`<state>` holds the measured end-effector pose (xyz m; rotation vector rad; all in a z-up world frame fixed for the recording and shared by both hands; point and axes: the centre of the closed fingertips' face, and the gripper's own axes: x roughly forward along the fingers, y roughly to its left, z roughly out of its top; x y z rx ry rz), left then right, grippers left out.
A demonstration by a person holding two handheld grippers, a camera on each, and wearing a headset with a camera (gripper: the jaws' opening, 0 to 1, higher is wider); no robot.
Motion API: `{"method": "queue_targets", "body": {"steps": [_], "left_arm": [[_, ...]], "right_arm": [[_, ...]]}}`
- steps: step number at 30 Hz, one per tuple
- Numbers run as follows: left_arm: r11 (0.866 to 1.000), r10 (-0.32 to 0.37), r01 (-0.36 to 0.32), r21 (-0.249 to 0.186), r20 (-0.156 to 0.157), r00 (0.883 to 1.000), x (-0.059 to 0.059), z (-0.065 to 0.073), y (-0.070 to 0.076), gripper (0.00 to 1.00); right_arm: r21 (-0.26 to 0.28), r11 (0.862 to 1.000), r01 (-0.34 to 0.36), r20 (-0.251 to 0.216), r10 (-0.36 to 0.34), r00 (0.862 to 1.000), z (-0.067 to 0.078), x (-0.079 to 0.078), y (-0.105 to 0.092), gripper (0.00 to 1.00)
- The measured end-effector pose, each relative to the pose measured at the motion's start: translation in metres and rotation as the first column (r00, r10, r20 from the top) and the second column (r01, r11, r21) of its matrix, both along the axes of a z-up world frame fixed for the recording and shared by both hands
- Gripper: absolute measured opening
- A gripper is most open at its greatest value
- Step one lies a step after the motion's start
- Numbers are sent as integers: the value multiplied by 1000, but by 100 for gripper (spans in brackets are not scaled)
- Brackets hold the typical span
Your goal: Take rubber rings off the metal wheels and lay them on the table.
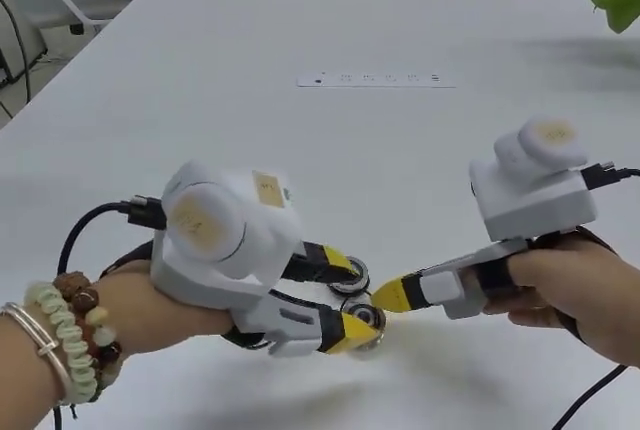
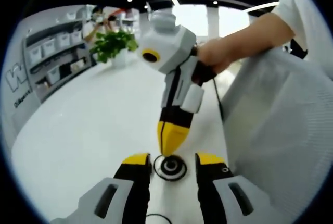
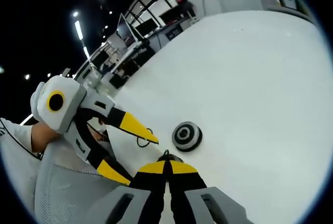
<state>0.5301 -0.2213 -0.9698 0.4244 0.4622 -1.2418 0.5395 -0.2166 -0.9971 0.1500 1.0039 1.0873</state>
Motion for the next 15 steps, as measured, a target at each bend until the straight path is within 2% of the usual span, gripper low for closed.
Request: {"method": "queue_targets", "body": {"steps": [3,8,10,12,15], "left_arm": [[1000,-10,9,19,37,999,1,6,3,37],[1000,4,-5,17,67,998,6,16,12,44],[999,27,-28,16,70,997,10,18,20,48],[999,49,-49,1,57,997,12,21,24,51],[997,80,-79,-24,56,995,14,30,34,55]], "right_arm": [[13,1000,-3,2,3,1000,4,-1,2,0],[32,999,-11,10,10,1000,10,-1,5,0],[38,999,-18,15,18,1000,13,-2,7,0],[42,999,-22,19,21,1000,14,-3,9,0],[76,997,-15,28,13,1000,23,-1,12,0]]}}
